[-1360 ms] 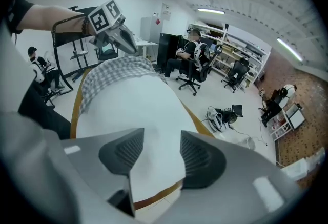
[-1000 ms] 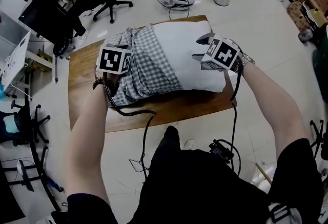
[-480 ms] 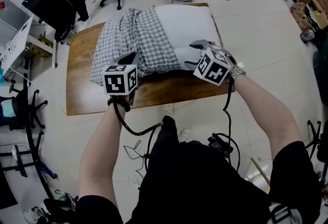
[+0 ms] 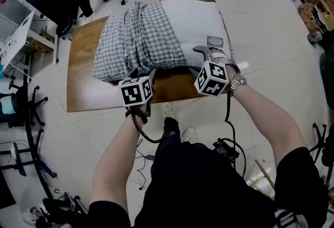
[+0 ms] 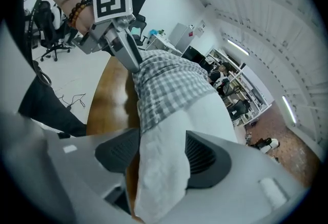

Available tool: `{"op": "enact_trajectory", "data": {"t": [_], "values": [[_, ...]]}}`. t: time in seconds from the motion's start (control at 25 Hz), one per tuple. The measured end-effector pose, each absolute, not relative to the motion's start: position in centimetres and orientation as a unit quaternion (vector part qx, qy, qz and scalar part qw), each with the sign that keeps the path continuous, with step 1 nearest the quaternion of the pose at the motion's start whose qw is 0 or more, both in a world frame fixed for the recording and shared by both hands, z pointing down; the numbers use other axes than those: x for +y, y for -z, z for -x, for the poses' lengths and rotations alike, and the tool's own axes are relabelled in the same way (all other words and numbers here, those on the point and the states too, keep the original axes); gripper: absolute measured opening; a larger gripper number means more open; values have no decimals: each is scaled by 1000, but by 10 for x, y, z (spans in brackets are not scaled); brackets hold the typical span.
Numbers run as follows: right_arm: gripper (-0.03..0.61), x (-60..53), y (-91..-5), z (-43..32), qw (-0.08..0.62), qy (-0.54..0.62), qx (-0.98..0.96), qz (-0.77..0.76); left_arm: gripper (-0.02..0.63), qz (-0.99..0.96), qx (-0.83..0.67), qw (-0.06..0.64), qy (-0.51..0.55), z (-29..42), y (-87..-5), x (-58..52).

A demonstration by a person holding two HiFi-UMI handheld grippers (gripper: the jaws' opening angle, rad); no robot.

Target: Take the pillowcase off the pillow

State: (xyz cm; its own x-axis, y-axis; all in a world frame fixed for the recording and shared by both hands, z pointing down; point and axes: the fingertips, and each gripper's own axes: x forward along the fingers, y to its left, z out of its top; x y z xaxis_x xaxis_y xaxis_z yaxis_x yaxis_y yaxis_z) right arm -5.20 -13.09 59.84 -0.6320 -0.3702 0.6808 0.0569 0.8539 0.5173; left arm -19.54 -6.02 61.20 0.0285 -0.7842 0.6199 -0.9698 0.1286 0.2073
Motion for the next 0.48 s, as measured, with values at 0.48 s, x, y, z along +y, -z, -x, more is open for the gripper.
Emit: {"op": "enact_trajectory", "data": {"t": [0.48], "values": [[304,-152,-646,70,480,382,-784,-100,219,-607,-697,352,-147,225,-663,-78]]}}
